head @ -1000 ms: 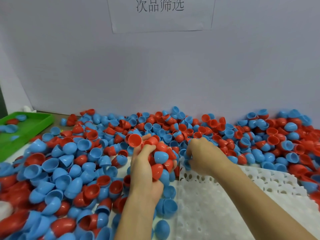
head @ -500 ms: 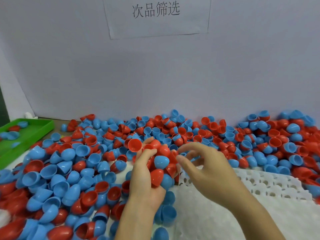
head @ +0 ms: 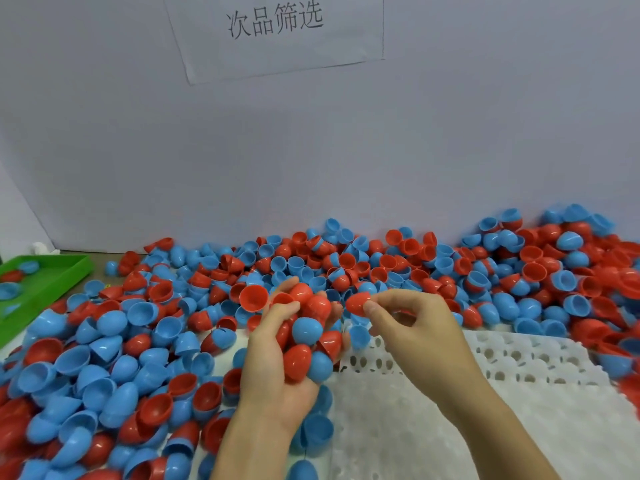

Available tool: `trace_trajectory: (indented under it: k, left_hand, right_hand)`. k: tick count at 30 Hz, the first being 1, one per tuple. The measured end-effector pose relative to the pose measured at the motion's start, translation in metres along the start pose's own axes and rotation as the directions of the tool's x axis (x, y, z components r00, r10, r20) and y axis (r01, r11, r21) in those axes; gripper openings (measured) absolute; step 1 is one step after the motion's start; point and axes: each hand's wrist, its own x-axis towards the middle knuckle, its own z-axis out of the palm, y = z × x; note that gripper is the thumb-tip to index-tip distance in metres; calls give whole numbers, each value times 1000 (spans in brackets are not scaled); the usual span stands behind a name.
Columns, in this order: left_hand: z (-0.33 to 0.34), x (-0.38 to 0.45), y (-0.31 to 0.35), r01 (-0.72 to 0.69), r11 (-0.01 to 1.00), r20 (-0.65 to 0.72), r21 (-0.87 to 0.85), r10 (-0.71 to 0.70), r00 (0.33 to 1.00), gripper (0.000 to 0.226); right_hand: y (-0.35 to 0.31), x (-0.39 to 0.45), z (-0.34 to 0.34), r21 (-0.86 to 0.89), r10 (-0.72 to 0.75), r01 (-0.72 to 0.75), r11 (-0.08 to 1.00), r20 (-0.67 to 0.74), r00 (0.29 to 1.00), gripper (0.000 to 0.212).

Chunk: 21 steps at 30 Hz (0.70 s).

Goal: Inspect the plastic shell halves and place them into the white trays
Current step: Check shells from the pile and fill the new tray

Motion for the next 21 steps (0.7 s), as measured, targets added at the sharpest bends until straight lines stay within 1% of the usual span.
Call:
trace_trajectory:
  k: [2, 5, 6, 8, 10, 11, 12, 13, 14, 15, 16, 17, 18, 19, 21]
  left_hand:
    - [1, 0, -2, 19, 999, -4, 30, -19, 1000, 29]
    - [0, 0, -4, 7, 996, -22, 84, -5, 1000, 27]
    - [0, 1, -4, -2, 996, -21, 89, 4, 1000, 27]
    - [1, 0, -2, -17, 997, -12, 74, 18, 1000, 30]
    - [2, 1, 1, -28, 998, -27, 49, 30, 999, 32]
    - [2, 1, 2, -34, 999, -43, 37, 36, 998, 27]
    - [1, 1, 4, -41, 999, -64, 27, 42, 997, 21]
    - [-1, 1, 5, -46, 999, -87, 27, 48, 995, 18]
    - [-3, 1, 7, -50, 998, -112, 38, 54, 992, 18]
    - [-4, 2, 9, -52, 997, -142, 57, 60, 988, 20]
    - [-5, 2, 10, -54, 996, -166, 77, 66, 984, 20]
    - [-5, 2, 10, -54, 994, -183, 91, 70, 981, 20]
    - [-4, 3, 9, -53, 994, -199, 99, 72, 977, 18]
    - [-4, 4, 8, -51, 993, -214, 107, 73, 974, 17]
    - [-5, 5, 7, -44, 990, -238, 135, 75, 968, 19]
  right_hand:
    - [1, 0, 1, -13, 1, -1, 1000, 24, 1000, 19]
    - [2, 1, 2, -73, -7, 11, 997, 56, 998, 14]
    - [2, 1, 2, -103, -21, 26, 994, 47, 999, 13]
    - [2, 1, 3, -130, -41, 38, 991, -21, 999, 13]
    - [0, 1, 0, -153, -22, 10, 988, -76, 997, 13]
    - [-2, 0, -4, -198, 8, -18, 980, -56, 998, 15]
    - [-4, -1, -11, -275, 55, -49, 960, 14, 998, 17]
    - [-6, -1, -19, -380, 129, -72, 922, 127, 983, 20]
    - [-9, -2, -28, -486, 220, -77, 870, 244, 944, 23]
    - [-11, -4, -38, -566, 313, -77, 821, 332, 890, 23]
    - [-13, -6, -47, -614, 393, -87, 785, 384, 836, 22]
    - [-14, -8, -55, -638, 447, -104, 763, 405, 798, 19]
    - [-15, -9, -62, -657, 484, -121, 744, 405, 775, 17]
    - [-15, -8, -67, -680, 508, -134, 720, 385, 771, 16]
    - [-10, -12, -74, -732, 507, -152, 664, 291, 811, 25]
